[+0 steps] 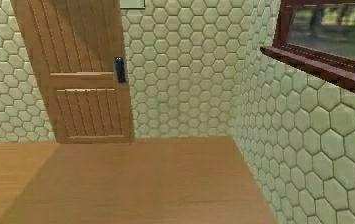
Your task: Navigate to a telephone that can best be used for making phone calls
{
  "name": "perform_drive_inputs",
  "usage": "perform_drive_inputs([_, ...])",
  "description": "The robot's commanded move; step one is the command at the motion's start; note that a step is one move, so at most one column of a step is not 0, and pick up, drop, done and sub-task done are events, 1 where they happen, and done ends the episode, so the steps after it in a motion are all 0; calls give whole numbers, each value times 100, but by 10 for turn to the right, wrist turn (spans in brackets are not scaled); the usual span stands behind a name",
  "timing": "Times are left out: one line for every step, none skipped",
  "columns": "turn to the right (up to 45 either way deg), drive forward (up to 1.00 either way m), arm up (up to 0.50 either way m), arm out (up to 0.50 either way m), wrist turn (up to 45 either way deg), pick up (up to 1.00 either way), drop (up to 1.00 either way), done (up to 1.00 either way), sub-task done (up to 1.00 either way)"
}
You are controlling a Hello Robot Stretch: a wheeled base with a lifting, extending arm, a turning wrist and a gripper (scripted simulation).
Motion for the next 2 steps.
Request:
perform_drive_inputs([0,75,0,0,0,0,0,0,0])
perform_drive_inputs([-450,0,0,0,0,0,0,0,0])
